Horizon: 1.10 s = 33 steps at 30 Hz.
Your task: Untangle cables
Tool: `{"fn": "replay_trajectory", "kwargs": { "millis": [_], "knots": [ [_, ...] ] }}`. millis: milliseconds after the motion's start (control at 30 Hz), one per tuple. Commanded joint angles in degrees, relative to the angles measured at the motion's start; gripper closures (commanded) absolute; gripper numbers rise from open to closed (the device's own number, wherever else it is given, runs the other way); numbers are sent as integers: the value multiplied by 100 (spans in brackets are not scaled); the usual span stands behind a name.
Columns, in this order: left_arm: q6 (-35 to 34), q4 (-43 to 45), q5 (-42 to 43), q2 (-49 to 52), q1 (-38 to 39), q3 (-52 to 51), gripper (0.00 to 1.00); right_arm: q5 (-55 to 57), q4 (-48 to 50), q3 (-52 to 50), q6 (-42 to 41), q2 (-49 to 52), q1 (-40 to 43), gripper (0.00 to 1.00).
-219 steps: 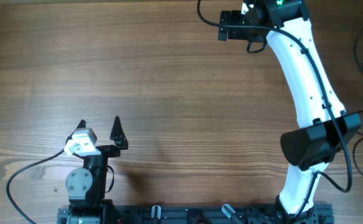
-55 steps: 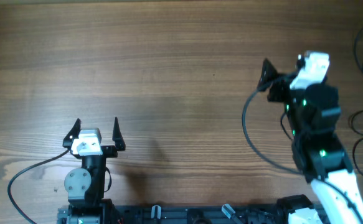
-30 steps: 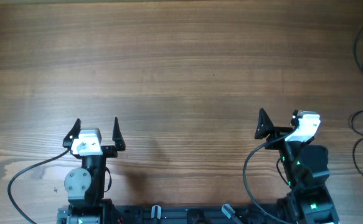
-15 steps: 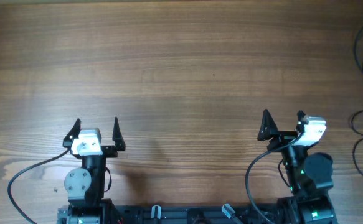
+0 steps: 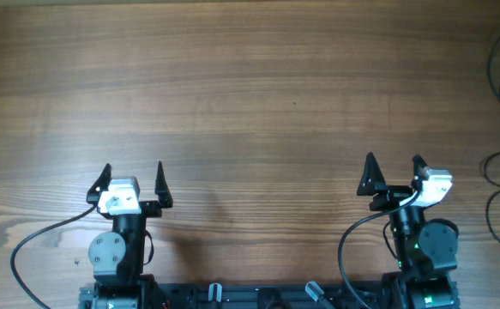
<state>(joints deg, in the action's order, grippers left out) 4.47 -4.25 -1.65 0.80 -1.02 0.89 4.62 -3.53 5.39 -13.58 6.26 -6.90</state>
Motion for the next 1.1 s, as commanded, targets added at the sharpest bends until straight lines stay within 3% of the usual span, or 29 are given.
{"fn": "replay_trajectory", "kwargs": {
  "millis": [0, 667, 1067],
  "knots": [
    [111, 22, -13, -52, 26, -57, 0, -111, 85, -149, 13, -304, 39, 0],
    [111, 22, -13, -52, 26, -57, 0, -184, 162, -350, 173, -605, 46, 0],
    [111, 22, -13, -52, 26, -57, 0, -474, 879, -507, 308, -605, 46, 0]
  ]
}}
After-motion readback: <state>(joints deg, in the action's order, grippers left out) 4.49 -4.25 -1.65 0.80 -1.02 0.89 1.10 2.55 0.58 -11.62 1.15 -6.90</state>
